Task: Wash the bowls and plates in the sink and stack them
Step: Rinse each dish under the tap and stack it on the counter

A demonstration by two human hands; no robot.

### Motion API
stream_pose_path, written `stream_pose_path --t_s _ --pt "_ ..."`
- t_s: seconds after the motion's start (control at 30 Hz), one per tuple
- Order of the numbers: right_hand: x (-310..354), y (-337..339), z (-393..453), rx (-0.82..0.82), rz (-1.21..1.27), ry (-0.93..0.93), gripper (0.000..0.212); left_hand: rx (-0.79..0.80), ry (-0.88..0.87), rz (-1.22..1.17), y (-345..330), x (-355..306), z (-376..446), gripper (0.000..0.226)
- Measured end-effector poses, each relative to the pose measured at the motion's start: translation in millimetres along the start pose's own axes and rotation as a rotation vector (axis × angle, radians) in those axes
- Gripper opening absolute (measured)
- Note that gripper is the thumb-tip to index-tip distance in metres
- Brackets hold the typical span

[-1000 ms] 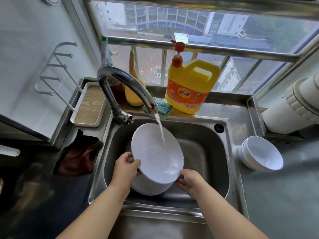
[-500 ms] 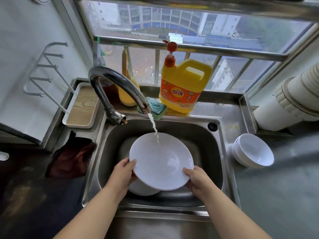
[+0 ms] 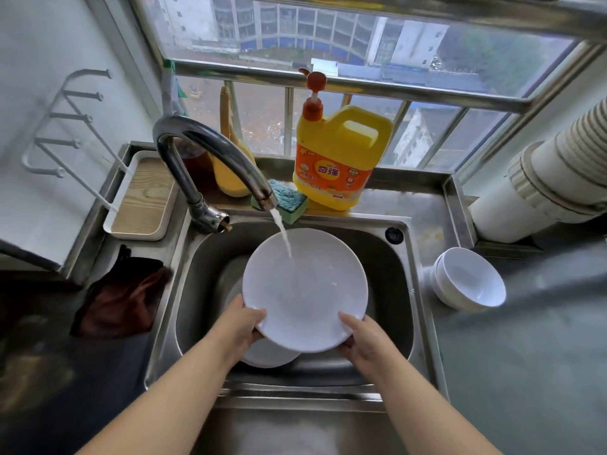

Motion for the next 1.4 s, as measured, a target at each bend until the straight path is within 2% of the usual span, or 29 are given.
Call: stream_pose_path --t_s 0.13,0.23,0.3,0.37,0.43,0.6,0.8,0.93,1.03,1.1,1.2,1.3,1.4 --pt "13 13 7 -0.034 -0.073 0.017 0.019 0.007 0.046 0.027 14 -3 8 0.035" --pt "8 4 5 -0.027 -0.053 0.038 0.024 -0.076 0.061 -0.183 6 8 10 0.031" --pt "0 -10 1 0.016 0.041 0.054 0.035 -0.058 0.120 -0.300 -6 22 8 0.035" --pt "-9 -22 -1 0.030 0.097 0.069 0.039 -0.012 0.136 -0.307 -18 32 4 0.037" --pt "-15 -27 -3 0.045 0.098 0.070 0.037 -0.036 0.113 -0.327 -22 33 3 0.039" --pt "-3 -6 1 -0.006 -0.076 0.018 0.015 -0.077 0.046 -0.165 2 8 13 0.044" --pt "8 6 16 -0.067 -0.121 -0.057 0.012 -0.056 -0.032 -0.035 14 -12 7 0.039" --pt "-2 -4 18 -0.087 -0.039 -0.165 0.010 -0.042 -0.134 0.038 7 -21 -9 0.030" --pt "-7 -10 17 -0.076 -0.016 -0.175 0.015 -0.070 -0.176 0.054 8 -25 -15 0.023" --pt "-4 -13 17 -0.043 -0.023 -0.113 0.019 -0.103 -0.141 0.064 15 -23 -13 0.019" --pt "11 -11 14 -0.084 -0.208 0.057 0.024 -0.146 -0.036 0.154 28 -12 -5 0.032" --pt "33 -9 6 -0.184 -0.666 0.338 0.016 -0.227 0.039 0.216 34 -1 2 0.050" --pt "49 -16 -4 -0.224 -1.114 0.645 0.008 -0.218 0.054 0.184 28 -1 4 0.040"
Point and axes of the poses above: each hand's wrist, its own z-axis towards the middle knuckle, its own y-axis out of the back of the hand, x = y × z, the point moved 2 cm from there along z, towards the middle knuckle, and after that the axes turned 2 degrees about x, right-handed, at the moved point
